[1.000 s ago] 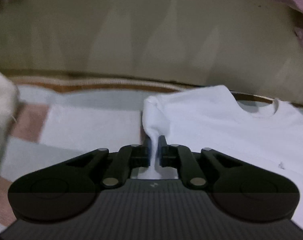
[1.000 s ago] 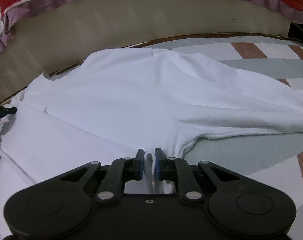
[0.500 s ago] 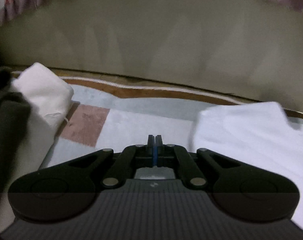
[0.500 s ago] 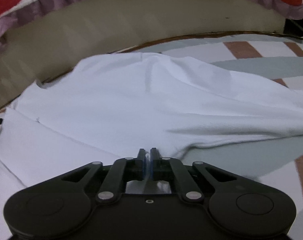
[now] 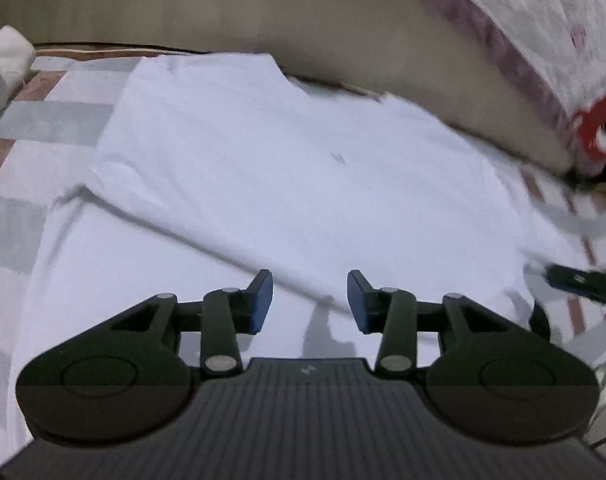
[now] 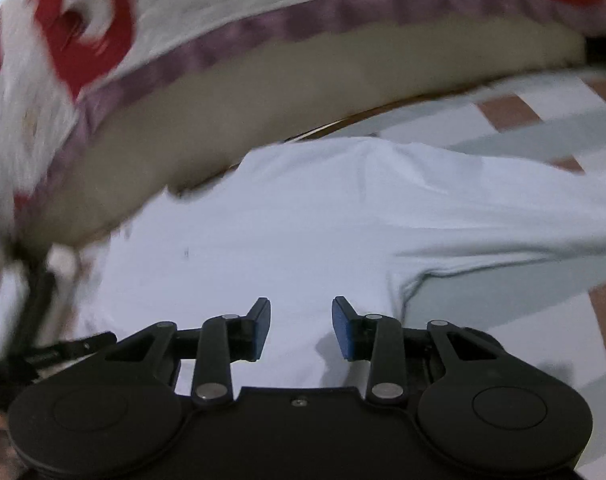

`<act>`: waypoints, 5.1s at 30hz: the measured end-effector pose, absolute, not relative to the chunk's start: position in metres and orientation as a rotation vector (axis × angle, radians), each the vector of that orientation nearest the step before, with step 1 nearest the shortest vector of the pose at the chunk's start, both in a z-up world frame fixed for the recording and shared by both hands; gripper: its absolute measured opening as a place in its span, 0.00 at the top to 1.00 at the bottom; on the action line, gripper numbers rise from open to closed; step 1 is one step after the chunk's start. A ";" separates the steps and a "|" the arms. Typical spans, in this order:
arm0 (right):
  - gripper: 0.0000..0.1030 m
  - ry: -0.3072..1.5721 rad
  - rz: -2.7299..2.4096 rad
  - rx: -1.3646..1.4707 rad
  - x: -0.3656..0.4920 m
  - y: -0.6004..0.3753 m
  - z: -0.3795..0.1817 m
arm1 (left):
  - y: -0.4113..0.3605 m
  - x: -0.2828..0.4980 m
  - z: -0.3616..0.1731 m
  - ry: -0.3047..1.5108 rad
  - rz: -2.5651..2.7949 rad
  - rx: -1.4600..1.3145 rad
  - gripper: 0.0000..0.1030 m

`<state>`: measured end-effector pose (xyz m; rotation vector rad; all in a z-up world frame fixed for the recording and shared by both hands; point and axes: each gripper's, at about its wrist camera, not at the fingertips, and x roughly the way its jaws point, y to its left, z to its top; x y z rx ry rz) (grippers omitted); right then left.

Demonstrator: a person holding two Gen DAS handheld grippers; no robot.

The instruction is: Fold clothes

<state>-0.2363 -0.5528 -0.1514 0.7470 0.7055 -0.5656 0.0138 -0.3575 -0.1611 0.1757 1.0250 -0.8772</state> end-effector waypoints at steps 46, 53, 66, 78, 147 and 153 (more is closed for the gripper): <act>0.34 0.514 -1.080 1.147 -0.430 -0.686 -0.203 | -0.694 -0.202 -0.177 0.745 -1.133 0.710 0.34; 0.34 0.522 -1.063 1.193 -0.419 -0.713 -0.221 | -0.703 -0.203 -0.193 0.820 -1.117 0.683 0.34; 0.17 0.523 -1.153 1.018 -0.390 -0.710 -0.221 | -0.703 -0.198 -0.202 0.871 -1.148 0.612 0.26; 0.85 0.712 -1.029 0.703 -0.351 -0.713 -0.218 | -0.699 -0.181 -0.199 0.933 -1.117 0.526 0.25; 0.88 0.235 -0.610 1.060 -0.359 -0.700 -0.170 | -0.599 -0.152 -0.154 0.861 -1.114 0.247 0.88; 0.88 0.106 -0.426 0.768 -0.312 -0.647 -0.118 | -0.525 -0.127 -0.142 0.930 -1.149 0.209 0.53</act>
